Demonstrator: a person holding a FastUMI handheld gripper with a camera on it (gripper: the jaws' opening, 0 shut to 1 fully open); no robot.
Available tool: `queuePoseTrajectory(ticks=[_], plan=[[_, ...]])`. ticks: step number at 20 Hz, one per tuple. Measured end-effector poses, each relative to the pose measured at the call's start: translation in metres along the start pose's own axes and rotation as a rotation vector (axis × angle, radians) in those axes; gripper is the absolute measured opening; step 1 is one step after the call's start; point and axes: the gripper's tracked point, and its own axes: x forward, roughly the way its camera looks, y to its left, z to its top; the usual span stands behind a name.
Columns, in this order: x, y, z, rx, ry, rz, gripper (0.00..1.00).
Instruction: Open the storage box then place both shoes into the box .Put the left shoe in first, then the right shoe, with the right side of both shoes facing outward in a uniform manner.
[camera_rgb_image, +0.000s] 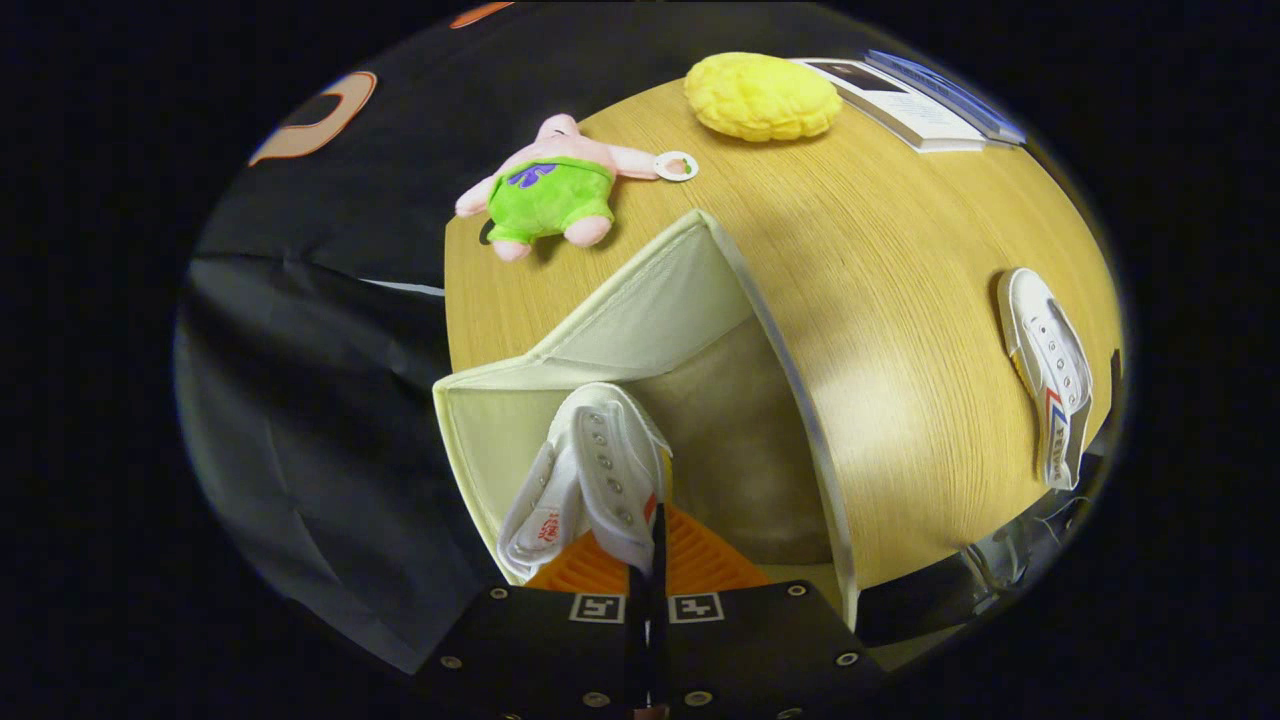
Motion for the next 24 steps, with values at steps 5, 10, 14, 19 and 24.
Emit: queuePoseTrajectory(ticks=[5, 10, 14, 19, 24], plan=[[0.015, 0.002, -0.018, 0.101, 0.051, 0.028, 0.02], [0.014, 0.015, -0.045, -0.071, 0.085, 0.124, 0.15], [-0.021, 0.019, -0.046, -0.196, 0.054, 0.203, 0.46], [-0.073, 0.0, -0.028, -0.351, -0.069, 0.2, 0.81], [-0.119, -0.042, -0.007, -0.368, -0.168, 0.204, 0.92]])
